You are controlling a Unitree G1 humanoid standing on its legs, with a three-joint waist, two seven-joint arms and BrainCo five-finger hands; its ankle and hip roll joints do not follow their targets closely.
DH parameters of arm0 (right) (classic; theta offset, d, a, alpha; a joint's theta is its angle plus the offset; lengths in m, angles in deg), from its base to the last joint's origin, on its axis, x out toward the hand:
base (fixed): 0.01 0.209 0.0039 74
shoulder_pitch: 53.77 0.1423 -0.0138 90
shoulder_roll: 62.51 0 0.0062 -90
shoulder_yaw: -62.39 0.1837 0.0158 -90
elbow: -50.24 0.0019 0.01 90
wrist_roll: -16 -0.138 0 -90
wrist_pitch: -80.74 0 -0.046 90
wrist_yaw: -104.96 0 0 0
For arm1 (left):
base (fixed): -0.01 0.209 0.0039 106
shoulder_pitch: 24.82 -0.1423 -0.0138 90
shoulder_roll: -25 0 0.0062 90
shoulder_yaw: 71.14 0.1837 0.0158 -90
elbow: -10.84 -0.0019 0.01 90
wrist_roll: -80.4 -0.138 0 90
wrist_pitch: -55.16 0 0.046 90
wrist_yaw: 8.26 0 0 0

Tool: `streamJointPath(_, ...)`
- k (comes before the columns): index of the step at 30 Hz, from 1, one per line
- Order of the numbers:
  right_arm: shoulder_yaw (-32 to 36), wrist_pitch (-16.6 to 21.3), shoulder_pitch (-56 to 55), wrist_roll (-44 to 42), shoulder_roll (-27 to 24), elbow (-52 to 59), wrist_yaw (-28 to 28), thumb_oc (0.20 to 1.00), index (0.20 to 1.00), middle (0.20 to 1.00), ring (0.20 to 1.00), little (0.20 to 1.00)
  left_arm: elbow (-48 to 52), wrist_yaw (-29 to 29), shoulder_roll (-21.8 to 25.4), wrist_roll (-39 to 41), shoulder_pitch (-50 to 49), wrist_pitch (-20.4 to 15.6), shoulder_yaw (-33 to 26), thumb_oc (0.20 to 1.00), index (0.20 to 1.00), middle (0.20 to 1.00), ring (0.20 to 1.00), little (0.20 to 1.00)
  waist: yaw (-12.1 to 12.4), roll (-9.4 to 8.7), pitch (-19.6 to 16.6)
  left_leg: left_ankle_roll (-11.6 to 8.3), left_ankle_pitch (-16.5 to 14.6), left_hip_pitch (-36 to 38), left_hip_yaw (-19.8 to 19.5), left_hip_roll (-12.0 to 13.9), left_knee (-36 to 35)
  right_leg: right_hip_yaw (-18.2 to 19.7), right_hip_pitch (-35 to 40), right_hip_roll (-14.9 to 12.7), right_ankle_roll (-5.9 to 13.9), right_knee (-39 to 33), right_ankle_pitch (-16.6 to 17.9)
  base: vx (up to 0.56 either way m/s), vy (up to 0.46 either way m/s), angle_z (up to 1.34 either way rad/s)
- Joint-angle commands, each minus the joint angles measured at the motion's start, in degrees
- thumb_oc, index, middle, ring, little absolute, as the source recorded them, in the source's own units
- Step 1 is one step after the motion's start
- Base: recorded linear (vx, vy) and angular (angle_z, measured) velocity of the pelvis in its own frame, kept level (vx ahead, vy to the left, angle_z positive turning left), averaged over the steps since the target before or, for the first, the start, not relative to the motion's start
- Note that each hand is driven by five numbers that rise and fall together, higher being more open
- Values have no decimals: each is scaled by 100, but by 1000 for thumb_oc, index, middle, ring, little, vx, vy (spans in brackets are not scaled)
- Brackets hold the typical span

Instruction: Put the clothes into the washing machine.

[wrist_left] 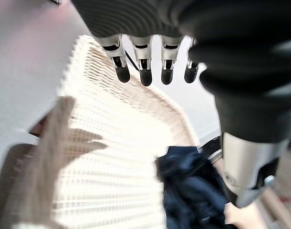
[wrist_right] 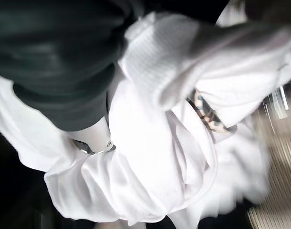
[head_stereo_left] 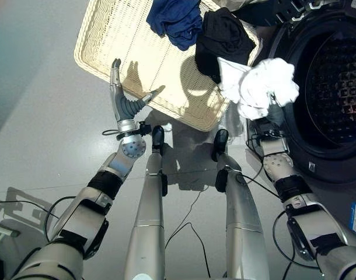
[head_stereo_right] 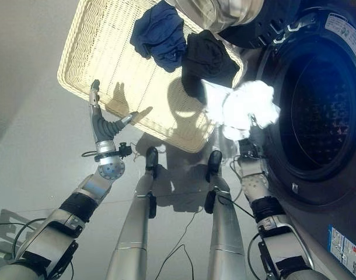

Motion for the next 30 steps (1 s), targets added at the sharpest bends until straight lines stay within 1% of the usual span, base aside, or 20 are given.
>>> streamJointPath(1,419,219,229,-302,-752,-10,-546,200,200,200,200,200,-78,183,177,158,286,-200,-158,1000,1000,1000,1000,1000,-42,74,-95,354,-17,-81,172,-284,246,-279,127,307,343,-307,660,12,-2,-10)
streamJointPath(2,442,230,339,-376,-871,-151,-680,200,200,200,200,200,-159,163,202,185,333,-200,-139,1000,1000,1000,1000,1000,-42,69,-95,352,-32,-86,163,-278,262,-268,125,316,345,-313,666,15,-24,-7)
streamJointPath(3,613,521,674,-435,-1272,-563,-1220,200,200,200,200,200,-409,113,286,233,392,-224,-103,1000,1000,1000,1000,1000,-42,38,-95,352,-87,-94,133,-244,311,-271,149,323,360,-306,658,11,-27,-4)
streamJointPath(4,636,571,730,-451,-1364,-619,-1344,200,200,200,200,200,-449,107,313,235,389,-233,-97,1000,1000,1000,1000,1000,-38,31,-95,353,-102,-102,128,-235,326,-276,150,327,361,-303,652,9,-50,-6)
streamJointPath(5,711,1187,872,-514,-1679,-772,-1796,200,200,200,200,200,-530,128,402,214,335,-223,-55,1000,1000,1000,1000,1000,-38,-21,-95,357,-147,-119,97,-203,365,-292,173,336,373,-306,649,1,-63,-8)
streamJointPath(6,750,1597,968,-361,-1852,-759,-2155,200,200,200,200,200,-521,187,451,136,276,-197,-26,1000,1000,1000,1000,1000,-30,-65,-95,350,-156,-135,73,-178,371,-320,186,345,375,-304,650,-3,-71,-9)
streamJointPath(7,746,1755,999,-260,-1963,-707,-2345,200,200,200,200,200,-508,201,498,99,242,-175,-24,1000,1000,1000,1000,1000,-30,-92,-95,346,-162,-137,61,-170,366,-334,193,354,377,-310,653,-13,-60,-7)
streamJointPath(9,888,2520,1025,230,-2417,-291,-3161,200,200,200,200,200,-449,245,751,102,55,-168,-56,1000,1000,1000,1000,1000,-81,-218,-95,336,-183,-138,22,-134,349,-369,235,392,390,-369,678,-14,-41,-2)
streamJointPath(10,931,2546,998,283,-2447,-226,-3181,200,200,200,200,200,-452,245,778,101,38,-167,-60,1000,1000,1000,1000,1000,-89,-231,-95,337,-187,-131,23,-128,349,-370,244,398,391,-372,681,0,-21,-4)
streamJointPath(11,1045,2642,877,365,-2609,21,-2989,485,485,485,485,485,-455,184,906,147,-8,-152,-124,1000,1000,1000,1000,1000,-128,-295,-95,343,-210,-102,15,-118,361,-367,275,422,397,-378,682,-1,-5,-8)
streamJointPath(12,1094,2569,807,652,-2686,262,-2967,1000,1000,1000,1000,1000,-497,121,1004,165,6,-136,-164,1000,1000,1000,1000,1000,-168,-348,-95,346,-226,-84,13,-116,365,-357,304,446,396,-399,675,-3,-7,-9)
streamJointPath(14,1086,2400,752,878,-2788,532,-2896,1000,1000,1000,1000,1000,-578,5,1151,104,87,-88,-204,1000,1000,1000,1000,1000,-188,-427,-95,360,-255,-50,-9,-127,367,-355,347,456,391,-431,663,-4,-3,-3)
streamJointPath(17,1086,1771,734,932,-2979,241,-2465,1000,1000,1000,1000,1000,-880,-216,1419,-415,386,-78,-149,1000,1000,1000,1000,1000,-191,-546,-95,376,-317,10,-83,-136,427,-376,441,457,381,-419,611,13,-33,-5)
streamJointPath(18,1080,1700,736,918,-2995,143,-2414,1000,1000,1000,1000,1000,-922,-216,1432,-498,418,-82,-111,1000,1000,1000,1000,1000,-191,-550,-95,376,-316,10,-87,-134,434,-380,447,455,379,-413,610,16,-34,-4)
streamJointPath(19,1030,1156,727,1169,-3080,-300,-2336,1000,1000,1000,1000,1000,-1054,-189,1483,-816,546,-129,18,1000,1000,1000,1000,1000,-178,-559,-95,385,-311,19,-105,-137,455,-398,465,442,375,-390,611,0,0,0)
streamJointPath(20,901,765,736,1542,-3125,-601,-2539,1000,1000,1000,1000,1000,-1105,-160,1490,-982,641,-130,116,1000,1000,1000,1000,1000,-164,-558,-95,383,-311,12,-112,-151,470,-401,465,443,370,-400,618,15,-32,2)
streamJointPath(21,559,-47,826,2144,-3201,-1068,-2742,1000,1000,1000,1000,1000,-1180,-44,1499,-1224,784,-151,288,1000,1000,1000,1000,1000,-128,-552,-95,405,-300,-7,-135,-179,473,-412,465,442,356,-423,636,6,-26,5)
streamJointPath(23,-92,-936,1101,2308,-3297,-1755,-2815,1000,1000,1000,1000,1000,-1192,59,1516,-1446,1040,-117,561,1000,1000,1000,1000,1000,-73,-526,-95,438,-285,-54,-175,-216,445,-431,428,440,337,-468,662,17,-53,10)
streamJointPath(26,-862,-1885,1478,3321,-3343,-2223,-3141,1000,1000,1000,1000,1000,-1219,250,1540,-1891,1407,-9,1026,1000,1000,1000,1000,1000,-29,-487,-95,450,-253,-122,-188,-228,425,-493,367,415,324,-466,684,15,-51,9)
streamJointPath(30,-1525,-2652,1915,4230,-3211,-2307,-3377,1000,1000,1000,1000,1000,-1178,370,1531,-1946,1902,275,1491,1000,1000,1000,1000,1000,-7,-466,-95,479,-259,-218,-203,-262,450,-530,286,405,330,-474,706,-1,-31,6)
